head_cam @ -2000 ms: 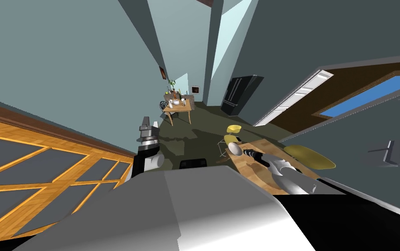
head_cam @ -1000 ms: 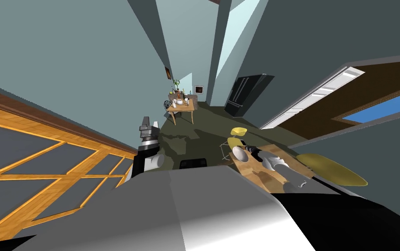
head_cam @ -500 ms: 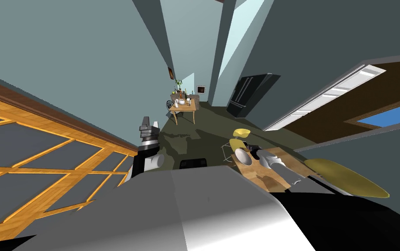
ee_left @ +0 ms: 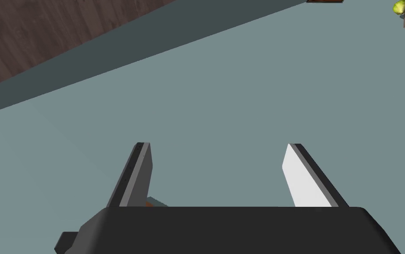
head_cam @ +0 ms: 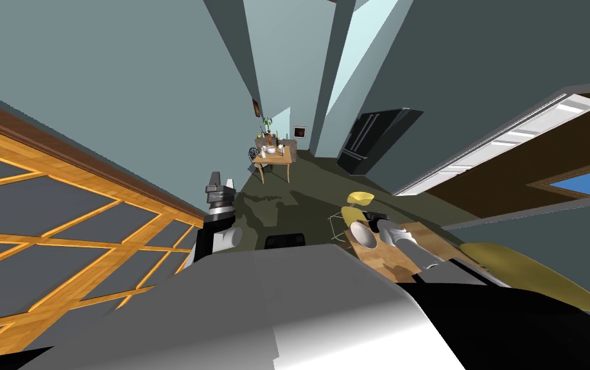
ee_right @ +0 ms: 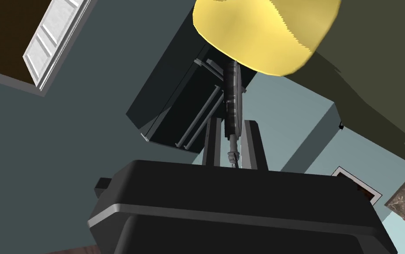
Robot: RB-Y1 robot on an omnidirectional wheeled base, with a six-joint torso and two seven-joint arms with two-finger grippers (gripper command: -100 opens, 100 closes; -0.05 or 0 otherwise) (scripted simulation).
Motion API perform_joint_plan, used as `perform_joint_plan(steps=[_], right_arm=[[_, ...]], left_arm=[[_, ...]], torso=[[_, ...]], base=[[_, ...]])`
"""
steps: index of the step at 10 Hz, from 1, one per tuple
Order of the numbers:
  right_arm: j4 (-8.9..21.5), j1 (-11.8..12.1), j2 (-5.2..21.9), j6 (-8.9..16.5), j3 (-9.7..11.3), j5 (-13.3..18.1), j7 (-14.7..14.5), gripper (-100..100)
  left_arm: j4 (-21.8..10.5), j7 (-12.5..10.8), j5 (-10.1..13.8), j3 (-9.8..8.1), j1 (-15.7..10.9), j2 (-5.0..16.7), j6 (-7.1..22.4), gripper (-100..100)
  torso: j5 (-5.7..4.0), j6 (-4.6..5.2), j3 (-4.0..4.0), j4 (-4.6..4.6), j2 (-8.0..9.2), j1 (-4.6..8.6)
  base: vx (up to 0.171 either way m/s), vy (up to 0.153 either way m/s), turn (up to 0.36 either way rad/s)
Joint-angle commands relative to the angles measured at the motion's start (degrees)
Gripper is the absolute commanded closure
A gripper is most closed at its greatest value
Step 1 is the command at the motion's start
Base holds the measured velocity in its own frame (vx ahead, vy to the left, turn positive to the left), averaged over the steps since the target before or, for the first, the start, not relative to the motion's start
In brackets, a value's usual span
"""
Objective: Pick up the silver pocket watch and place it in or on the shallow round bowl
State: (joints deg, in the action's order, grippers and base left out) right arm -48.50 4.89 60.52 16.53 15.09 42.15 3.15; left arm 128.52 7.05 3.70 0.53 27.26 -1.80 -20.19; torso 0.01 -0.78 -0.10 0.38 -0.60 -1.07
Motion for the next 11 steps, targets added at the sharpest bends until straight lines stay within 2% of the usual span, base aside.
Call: perform_joint_plan(steps=[1, 2, 3, 4, 5, 6, 7, 8, 11], right_arm=[[0.0, -0.14, -0.73, 2.86, -0.69, 0.61, 0.42, 100], [0.49, -0.52, -2.01, 4.72, -2.11, 1.83, 1.06, 100], [0.49, -0.52, -2.01, 6.07, -2.11, 1.83, 1.06, 100], [1.03, -0.84, -3.38, 7.82, -3.47, 3.03, 1.69, 100], [1.03, -0.84, -3.38, 9.18, -3.47, 3.03, 1.69, 100], [1.62, -1.09, -4.82, 10.78, -4.75, 4.21, 2.3, 100], [1.62, -1.09, -4.82, 12.26, -4.75, 4.21, 2.3, 100], [2.25, -1.26, -6.33, 14.14, -5.95, 5.37, 2.88, 100], [2.9, -1.37, -7.9, 18.2, -7.05, 6.5, 3.44, 100]], left_arm=[[0.0, 0.0, 0.0, 0.0, 0.0, 0.0, 0.0, 0], [0.0, 0.0, 0.0, 0.0, 0.0, 0.0, 0.0, 0], [0.0, 0.0, 0.0, 0.0, 0.0, 0.0, 0.0, 0], [0.0, 0.0, 0.0, 0.0, 0.0, 0.0, 0.0, 0], [0.0, 0.0, 0.0, 0.0, 0.0, 0.0, 0.0, 0], [0.0, 0.0, 0.0, 0.0, 0.0, 0.0, 0.0, 0], [0.0, 0.0, 0.0, 0.0, 0.0, 0.0, 0.0, 0], [0.0, 0.0, 0.0, 0.0, 0.0, 0.0, 0.0, 0], [0.0, 0.0, 0.0, 0.0, 0.0, 0.0, 0.0, 0]], torso=[[0.0, 0.0, 0.0, 0.0, 0.0, 0.0], [-0.01, 0.05, 0.01, 0.0, 0.02, 0.03], [-0.04, 0.02, 0.02, 0.0, 0.03, 0.02], [-0.04, 0.06, 0.03, 0.01, 0.06, 0.06], [-0.08, 0.03, 0.04, 0.01, 0.07, 0.08], [-0.07, 0.06, 0.05, 0.02, 0.09, 0.11], [-0.09, 0.03, 0.05, 0.01, 0.09, 0.09], [-0.07, 0.09, 0.06, 0.01, 0.1, 0.11], [-0.11, 0.14, 0.08, 0.0, 0.16, 0.14]], base=[[0.001, 0.023, 0.041], [-0.003, 0.036, 0.071], [-0.004, 0.029, 0.052], [-0.006, 0.028, 0.065], [-0.008, 0.024, 0.045], [-0.01, 0.03, 0.091], [-0.011, 0.023, 0.04], [-0.017, 0.024, 0.072], [-0.021, 0.02, 0.044]])
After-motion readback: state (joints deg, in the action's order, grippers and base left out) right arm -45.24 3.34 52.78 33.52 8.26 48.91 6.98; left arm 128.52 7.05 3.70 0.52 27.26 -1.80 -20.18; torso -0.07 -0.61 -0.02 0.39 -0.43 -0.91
